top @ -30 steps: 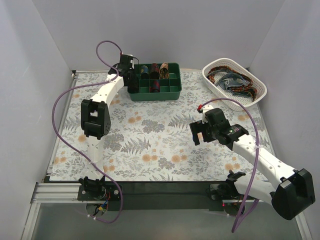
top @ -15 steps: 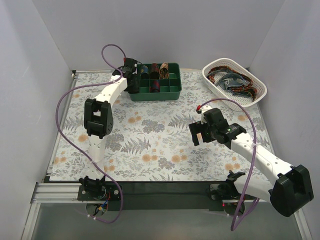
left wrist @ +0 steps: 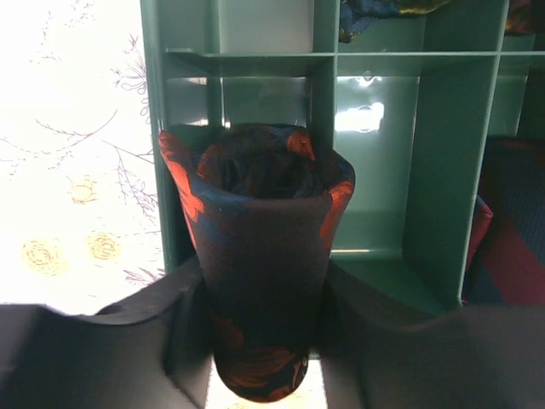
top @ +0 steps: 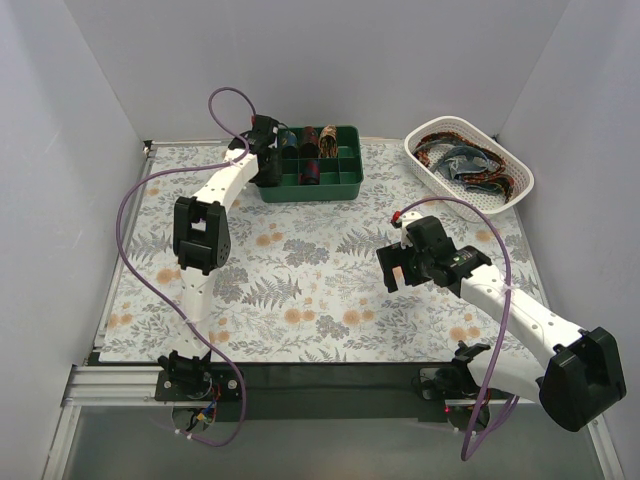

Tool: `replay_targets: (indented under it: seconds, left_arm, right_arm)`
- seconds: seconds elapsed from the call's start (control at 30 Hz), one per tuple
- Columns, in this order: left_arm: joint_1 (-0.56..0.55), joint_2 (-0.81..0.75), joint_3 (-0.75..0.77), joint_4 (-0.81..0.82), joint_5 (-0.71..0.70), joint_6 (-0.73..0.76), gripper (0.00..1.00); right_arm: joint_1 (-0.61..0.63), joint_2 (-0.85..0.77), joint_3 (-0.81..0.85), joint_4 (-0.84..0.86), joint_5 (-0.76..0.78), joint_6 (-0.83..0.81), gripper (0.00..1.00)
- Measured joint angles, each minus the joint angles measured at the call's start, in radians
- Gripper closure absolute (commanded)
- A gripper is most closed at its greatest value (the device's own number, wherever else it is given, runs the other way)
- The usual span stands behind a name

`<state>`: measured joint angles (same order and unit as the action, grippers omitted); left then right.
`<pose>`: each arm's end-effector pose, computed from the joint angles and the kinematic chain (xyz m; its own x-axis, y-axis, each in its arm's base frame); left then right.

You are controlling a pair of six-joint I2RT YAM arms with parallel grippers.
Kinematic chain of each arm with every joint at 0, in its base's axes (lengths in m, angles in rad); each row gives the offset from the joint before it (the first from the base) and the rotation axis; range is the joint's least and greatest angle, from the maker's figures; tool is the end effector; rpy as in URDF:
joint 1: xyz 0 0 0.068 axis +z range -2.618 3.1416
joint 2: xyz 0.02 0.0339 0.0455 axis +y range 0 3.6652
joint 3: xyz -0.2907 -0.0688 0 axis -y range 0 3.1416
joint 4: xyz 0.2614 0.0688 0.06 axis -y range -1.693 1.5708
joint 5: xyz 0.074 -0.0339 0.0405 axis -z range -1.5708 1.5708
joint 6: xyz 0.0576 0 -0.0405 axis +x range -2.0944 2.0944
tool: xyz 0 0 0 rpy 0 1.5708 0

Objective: Roll the ties
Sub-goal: Place the rolled tie into the container

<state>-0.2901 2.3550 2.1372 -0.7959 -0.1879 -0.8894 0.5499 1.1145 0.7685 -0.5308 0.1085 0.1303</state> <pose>0.5421 -0.1506 0.2106 -0.6571 -0.6002 -0.4562 -0.5143 0.7993 -0.3108 0.2097 0.1212 0.2414 -0.7096 -0.2835 -0.6450 -0.3714 0.9285 0.0006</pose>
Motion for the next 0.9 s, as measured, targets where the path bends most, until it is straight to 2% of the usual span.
replay_targets:
  seconds: [0.03,0.17,0.47,0.9]
  left_arm:
    - [0.0,0.0,0.004,-0.002,-0.002,0.003,0.54]
    - [-0.002,0.0,0.021,-0.003,-0.014,0.012,0.47]
    - [-0.003,-0.002,0.03,0.0,-0.011,0.01,0.42]
    - [-0.008,-0.003,0.03,-0.007,-0.006,0.007,0.26]
  right_arm:
    - [0.0,0.0,0.0,0.0,-0.001,0.0,0.02]
    - [0.0,0.0,0.0,0.0,-0.004,0.0,0.02]
    - [0.0,0.002,0.0,0.0,-0.008,0.0,0.02]
    - [0.0,0.006,0.0,0.0,-0.014,-0.003,0.02]
